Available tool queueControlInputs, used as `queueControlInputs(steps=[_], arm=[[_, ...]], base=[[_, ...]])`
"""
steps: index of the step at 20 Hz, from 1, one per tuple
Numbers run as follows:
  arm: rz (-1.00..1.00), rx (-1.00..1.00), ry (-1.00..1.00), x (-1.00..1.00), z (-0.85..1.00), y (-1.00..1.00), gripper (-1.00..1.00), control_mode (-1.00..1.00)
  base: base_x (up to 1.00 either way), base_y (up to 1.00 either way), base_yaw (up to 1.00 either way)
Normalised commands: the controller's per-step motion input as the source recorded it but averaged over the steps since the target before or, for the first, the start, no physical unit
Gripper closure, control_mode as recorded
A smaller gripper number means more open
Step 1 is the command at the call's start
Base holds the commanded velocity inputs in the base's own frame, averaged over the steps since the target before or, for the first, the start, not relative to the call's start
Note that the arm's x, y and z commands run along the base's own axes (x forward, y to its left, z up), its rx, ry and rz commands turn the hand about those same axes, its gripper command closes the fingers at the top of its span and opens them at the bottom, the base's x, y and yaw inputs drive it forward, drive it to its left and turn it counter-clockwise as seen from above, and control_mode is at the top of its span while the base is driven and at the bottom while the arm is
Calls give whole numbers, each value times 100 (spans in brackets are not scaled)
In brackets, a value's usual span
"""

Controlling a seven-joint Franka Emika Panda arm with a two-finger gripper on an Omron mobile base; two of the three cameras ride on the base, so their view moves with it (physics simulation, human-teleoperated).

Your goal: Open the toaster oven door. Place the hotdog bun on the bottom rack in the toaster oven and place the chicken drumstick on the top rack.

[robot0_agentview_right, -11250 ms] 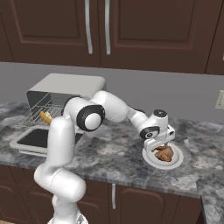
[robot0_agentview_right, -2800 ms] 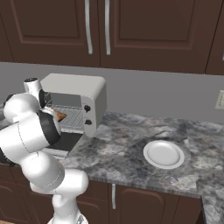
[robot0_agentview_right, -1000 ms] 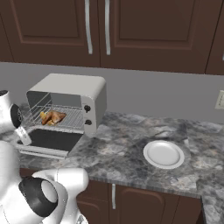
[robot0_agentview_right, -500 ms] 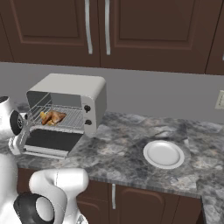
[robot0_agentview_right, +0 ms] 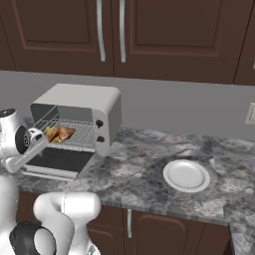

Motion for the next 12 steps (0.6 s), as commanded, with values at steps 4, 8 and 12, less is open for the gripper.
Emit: queueControlInputs(steps=[4, 8, 12], arm=[[-67, 11, -2, 37, -7, 0, -100, -100], [-57, 15, -7, 57, -20, -1, -100, -100], [-50, 19, -4, 82, -23, 0, -100, -100]], base=[[0, 0, 0], [0, 0, 0], [0, 0, 0]])
